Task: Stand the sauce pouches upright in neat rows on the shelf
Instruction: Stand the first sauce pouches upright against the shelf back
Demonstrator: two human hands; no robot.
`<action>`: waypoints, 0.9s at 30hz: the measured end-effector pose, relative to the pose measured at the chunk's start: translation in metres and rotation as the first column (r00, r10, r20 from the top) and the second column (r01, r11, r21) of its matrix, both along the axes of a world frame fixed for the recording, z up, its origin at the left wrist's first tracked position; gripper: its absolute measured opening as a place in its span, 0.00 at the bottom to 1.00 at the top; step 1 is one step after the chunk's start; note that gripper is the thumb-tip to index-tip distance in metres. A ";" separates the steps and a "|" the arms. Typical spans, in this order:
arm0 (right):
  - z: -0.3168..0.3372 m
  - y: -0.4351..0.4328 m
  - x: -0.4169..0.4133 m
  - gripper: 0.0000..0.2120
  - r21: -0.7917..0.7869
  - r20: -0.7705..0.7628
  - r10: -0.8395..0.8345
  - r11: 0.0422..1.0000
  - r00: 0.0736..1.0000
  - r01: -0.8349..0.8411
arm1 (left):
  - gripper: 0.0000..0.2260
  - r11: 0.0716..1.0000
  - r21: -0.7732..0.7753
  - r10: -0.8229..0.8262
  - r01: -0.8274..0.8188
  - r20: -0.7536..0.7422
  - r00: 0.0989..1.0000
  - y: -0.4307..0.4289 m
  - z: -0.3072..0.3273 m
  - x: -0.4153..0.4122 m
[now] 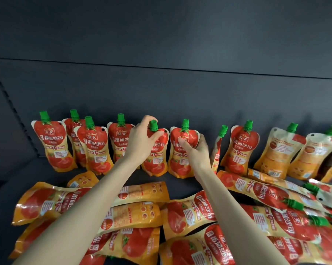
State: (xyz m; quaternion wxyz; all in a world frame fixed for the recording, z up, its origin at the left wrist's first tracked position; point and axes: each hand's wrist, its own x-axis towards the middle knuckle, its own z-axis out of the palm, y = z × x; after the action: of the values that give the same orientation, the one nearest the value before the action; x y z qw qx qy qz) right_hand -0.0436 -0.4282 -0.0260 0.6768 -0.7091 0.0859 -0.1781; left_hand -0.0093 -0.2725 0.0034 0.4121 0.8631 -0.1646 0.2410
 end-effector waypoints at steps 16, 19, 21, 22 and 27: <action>-0.001 -0.003 0.000 0.21 -0.037 -0.014 0.001 0.999 1.000 -0.002 | 0.15 0.995 0.083 -0.052 0.055 -0.036 0.998 0.005 0.008 -0.005; 0.001 -0.003 -0.004 0.23 -0.095 -0.008 -0.017 0.995 1.000 0.016 | 0.17 0.997 0.073 -0.039 0.040 -0.009 0.999 0.005 0.010 -0.008; 0.003 -0.002 -0.008 0.24 -0.124 0.020 -0.019 0.992 1.000 0.021 | 0.18 0.997 0.057 -0.044 0.043 0.017 0.999 0.006 0.011 -0.010; 0.003 -0.002 -0.010 0.24 -0.144 0.035 -0.018 0.989 0.999 0.023 | 0.18 0.997 0.055 -0.047 0.045 0.031 0.998 0.006 0.012 -0.012; 0.008 -0.004 -0.016 0.28 -0.224 0.092 -0.005 0.974 0.996 0.025 | 0.17 0.997 0.060 -0.054 0.047 0.120 0.991 0.009 0.015 -0.021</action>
State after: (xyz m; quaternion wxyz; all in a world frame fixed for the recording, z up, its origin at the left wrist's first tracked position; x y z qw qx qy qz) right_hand -0.0594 -0.4326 -0.0180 0.5941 -0.7716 0.0399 -0.2238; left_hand -0.0301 -0.2632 0.0182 0.3825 0.8538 -0.2180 0.2777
